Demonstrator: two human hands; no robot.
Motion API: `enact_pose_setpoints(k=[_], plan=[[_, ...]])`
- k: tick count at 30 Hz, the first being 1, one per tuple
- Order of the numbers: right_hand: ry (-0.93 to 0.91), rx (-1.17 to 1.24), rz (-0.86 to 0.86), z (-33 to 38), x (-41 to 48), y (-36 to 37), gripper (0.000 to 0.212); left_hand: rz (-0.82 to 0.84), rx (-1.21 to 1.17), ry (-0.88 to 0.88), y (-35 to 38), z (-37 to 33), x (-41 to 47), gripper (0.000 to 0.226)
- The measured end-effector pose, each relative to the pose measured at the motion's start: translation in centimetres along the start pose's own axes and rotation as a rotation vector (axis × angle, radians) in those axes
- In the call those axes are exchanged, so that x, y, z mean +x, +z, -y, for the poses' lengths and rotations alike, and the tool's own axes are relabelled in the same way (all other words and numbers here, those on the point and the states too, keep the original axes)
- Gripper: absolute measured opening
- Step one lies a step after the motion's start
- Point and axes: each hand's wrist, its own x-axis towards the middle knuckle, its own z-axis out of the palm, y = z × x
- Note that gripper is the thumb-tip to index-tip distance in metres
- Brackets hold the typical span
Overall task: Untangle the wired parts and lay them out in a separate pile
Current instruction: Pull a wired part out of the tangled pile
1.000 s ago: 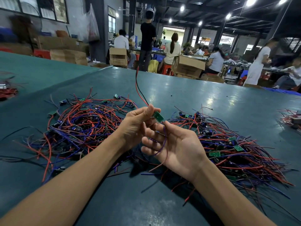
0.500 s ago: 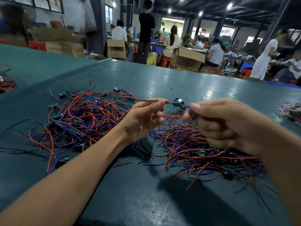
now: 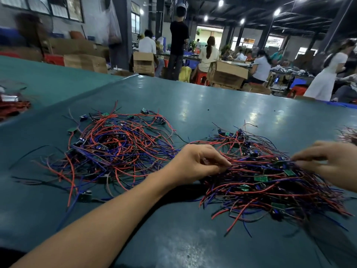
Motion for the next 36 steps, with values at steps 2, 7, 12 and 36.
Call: enact_pose_setpoints(k=[2, 7, 12, 36], plan=[[0.143, -0.176, 0.074, 0.9, 0.8, 0.3, 0.047, 0.041, 0.119, -0.005, -0.1, 0.1, -0.1, 0.027], [0.096, -0.02, -0.227, 9.5, 2.2, -2.0, 0.071, -0.093, 0.257, -0.081, -0.2, -0.2, -0.2, 0.044], [-0.163, 0.281, -0.176, 19.2, 7.3, 0.2, 0.043, -0.144, 0.852, -0.326, 0.5, 2.0, -0.3, 0.02], [-0.014, 0.367, -0.109, 22.6, 16.7, 8.9, 0.016, 0.042, 0.648, -0.383, 1.1, 2.5, 0.8, 0.029]])
